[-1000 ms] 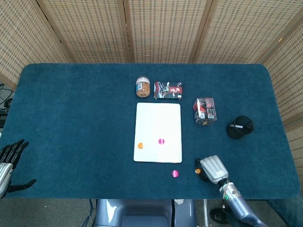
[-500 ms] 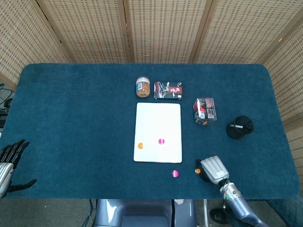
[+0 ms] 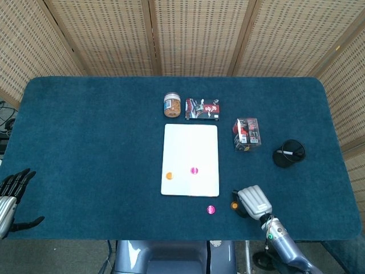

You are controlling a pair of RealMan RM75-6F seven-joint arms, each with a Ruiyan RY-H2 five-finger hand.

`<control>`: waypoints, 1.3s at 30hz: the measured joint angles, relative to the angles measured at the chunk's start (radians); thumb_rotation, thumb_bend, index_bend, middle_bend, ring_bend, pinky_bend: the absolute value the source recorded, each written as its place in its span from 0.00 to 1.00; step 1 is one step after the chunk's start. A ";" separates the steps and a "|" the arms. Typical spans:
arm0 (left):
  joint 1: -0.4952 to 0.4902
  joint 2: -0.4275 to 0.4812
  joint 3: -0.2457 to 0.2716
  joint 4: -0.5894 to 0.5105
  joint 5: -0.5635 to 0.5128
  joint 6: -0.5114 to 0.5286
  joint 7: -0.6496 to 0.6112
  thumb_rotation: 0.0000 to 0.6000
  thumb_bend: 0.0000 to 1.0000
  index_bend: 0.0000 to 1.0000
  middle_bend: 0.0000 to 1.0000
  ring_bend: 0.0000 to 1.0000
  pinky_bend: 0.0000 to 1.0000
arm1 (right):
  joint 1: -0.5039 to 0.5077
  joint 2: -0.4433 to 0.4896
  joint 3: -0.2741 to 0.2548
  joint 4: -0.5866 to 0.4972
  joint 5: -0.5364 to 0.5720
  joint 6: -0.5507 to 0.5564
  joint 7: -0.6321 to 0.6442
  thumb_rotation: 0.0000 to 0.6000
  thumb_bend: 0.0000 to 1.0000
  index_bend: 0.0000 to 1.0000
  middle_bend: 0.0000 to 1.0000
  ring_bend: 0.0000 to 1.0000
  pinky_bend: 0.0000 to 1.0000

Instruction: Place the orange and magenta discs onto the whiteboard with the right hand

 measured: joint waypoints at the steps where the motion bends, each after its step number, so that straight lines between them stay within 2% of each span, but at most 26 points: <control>1: 0.000 0.000 0.000 0.000 0.000 0.000 0.001 1.00 0.00 0.00 0.00 0.00 0.00 | 0.009 0.002 0.013 -0.017 0.005 -0.004 -0.013 1.00 0.31 0.58 1.00 1.00 1.00; 5: 0.000 0.000 -0.002 0.000 -0.004 0.000 0.000 1.00 0.00 0.00 0.00 0.00 0.00 | 0.058 0.005 0.080 -0.092 0.069 -0.032 -0.098 1.00 0.31 0.58 1.00 1.00 1.00; 10: -0.006 0.000 -0.005 0.001 -0.016 -0.014 0.001 1.00 0.00 0.00 0.00 0.00 0.00 | 0.146 -0.034 0.167 -0.138 0.218 -0.076 -0.233 1.00 0.31 0.58 1.00 1.00 1.00; 18: -0.018 0.008 -0.012 0.006 -0.038 -0.036 -0.029 1.00 0.00 0.00 0.00 0.00 0.00 | 0.317 -0.220 0.243 -0.112 0.492 -0.084 -0.487 1.00 0.33 0.58 1.00 1.00 1.00; 22: -0.025 0.014 -0.013 0.011 -0.042 -0.050 -0.050 1.00 0.00 0.00 0.00 0.00 0.00 | 0.397 -0.313 0.260 -0.050 0.600 -0.060 -0.592 1.00 0.34 0.58 1.00 1.00 1.00; 26: -0.030 0.017 -0.014 0.014 -0.045 -0.059 -0.058 1.00 0.00 0.00 0.00 0.00 0.00 | 0.446 -0.365 0.268 -0.002 0.674 -0.031 -0.647 1.00 0.34 0.57 1.00 1.00 1.00; 28: -0.032 0.018 -0.014 0.014 -0.046 -0.062 -0.060 1.00 0.00 0.00 0.00 0.00 0.00 | 0.458 -0.376 0.269 0.006 0.696 -0.023 -0.658 1.00 0.32 0.53 1.00 1.00 1.00; 30: -0.033 0.019 -0.014 0.014 -0.046 -0.064 -0.061 1.00 0.00 0.00 0.00 0.00 0.00 | 0.467 -0.378 0.268 0.008 0.716 -0.018 -0.666 1.00 0.31 0.40 1.00 1.00 1.00; 33: -0.034 0.019 -0.014 0.015 -0.048 -0.065 -0.062 1.00 0.00 0.00 0.00 0.00 0.00 | 0.475 -0.374 0.266 -0.001 0.731 -0.012 -0.668 1.00 0.26 0.30 1.00 1.00 1.00; 39: -0.034 0.016 -0.012 0.013 -0.046 -0.066 -0.054 1.00 0.00 0.00 0.00 0.00 0.00 | 0.469 -0.338 0.245 -0.062 0.694 0.013 -0.642 1.00 0.26 0.28 1.00 1.00 1.00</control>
